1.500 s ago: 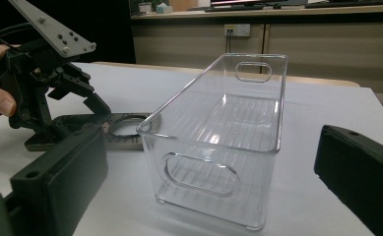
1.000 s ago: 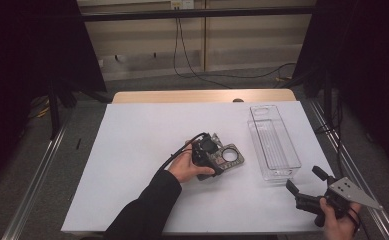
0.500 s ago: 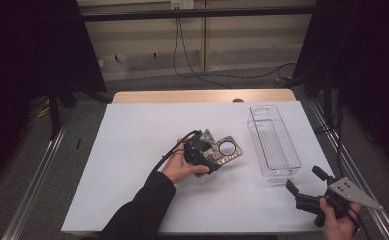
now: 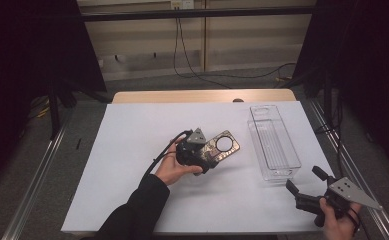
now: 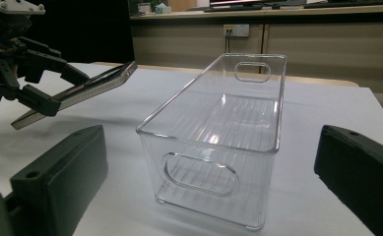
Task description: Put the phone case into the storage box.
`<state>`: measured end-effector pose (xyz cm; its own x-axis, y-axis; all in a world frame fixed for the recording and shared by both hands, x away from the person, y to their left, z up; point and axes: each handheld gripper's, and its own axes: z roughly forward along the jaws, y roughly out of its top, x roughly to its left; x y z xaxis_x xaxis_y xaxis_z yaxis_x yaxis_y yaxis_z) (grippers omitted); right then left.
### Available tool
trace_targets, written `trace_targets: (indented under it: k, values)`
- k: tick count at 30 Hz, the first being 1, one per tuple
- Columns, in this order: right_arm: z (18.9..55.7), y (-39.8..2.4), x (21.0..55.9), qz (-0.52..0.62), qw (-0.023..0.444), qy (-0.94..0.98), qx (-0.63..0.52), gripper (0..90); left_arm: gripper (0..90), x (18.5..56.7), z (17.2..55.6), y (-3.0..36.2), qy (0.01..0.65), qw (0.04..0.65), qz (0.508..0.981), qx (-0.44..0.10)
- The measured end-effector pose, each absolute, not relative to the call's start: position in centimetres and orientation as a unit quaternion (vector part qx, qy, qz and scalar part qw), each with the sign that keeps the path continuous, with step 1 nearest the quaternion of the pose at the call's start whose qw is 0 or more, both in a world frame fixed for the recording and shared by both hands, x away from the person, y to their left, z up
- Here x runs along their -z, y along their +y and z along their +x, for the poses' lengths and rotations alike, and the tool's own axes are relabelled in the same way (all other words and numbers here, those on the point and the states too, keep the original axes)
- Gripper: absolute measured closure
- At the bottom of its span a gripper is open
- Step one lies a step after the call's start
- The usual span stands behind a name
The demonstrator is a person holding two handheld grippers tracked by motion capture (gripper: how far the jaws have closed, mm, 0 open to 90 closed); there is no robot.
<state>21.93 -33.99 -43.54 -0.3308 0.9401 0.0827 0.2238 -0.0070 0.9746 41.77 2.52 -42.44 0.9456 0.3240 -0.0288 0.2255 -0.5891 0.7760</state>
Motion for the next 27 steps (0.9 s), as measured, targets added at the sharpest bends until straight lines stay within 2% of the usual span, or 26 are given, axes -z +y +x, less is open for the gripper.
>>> trace_targets:
  k: [17, 27]
  values:
    - [22.0, -33.9, 43.6, 0.47, 0.335, 0.62, -0.532, 0.0, 12.2, 42.4, 39.9, 4.6, 0.131, 0.488, 0.861, -0.06]
    - [22.1, -33.8, 43.4, 0.465, 0.333, 0.621, -0.536, 0.0, 12.2, 41.5, 38.8, 6.9, 0.148, 0.53, 0.832, -0.063]
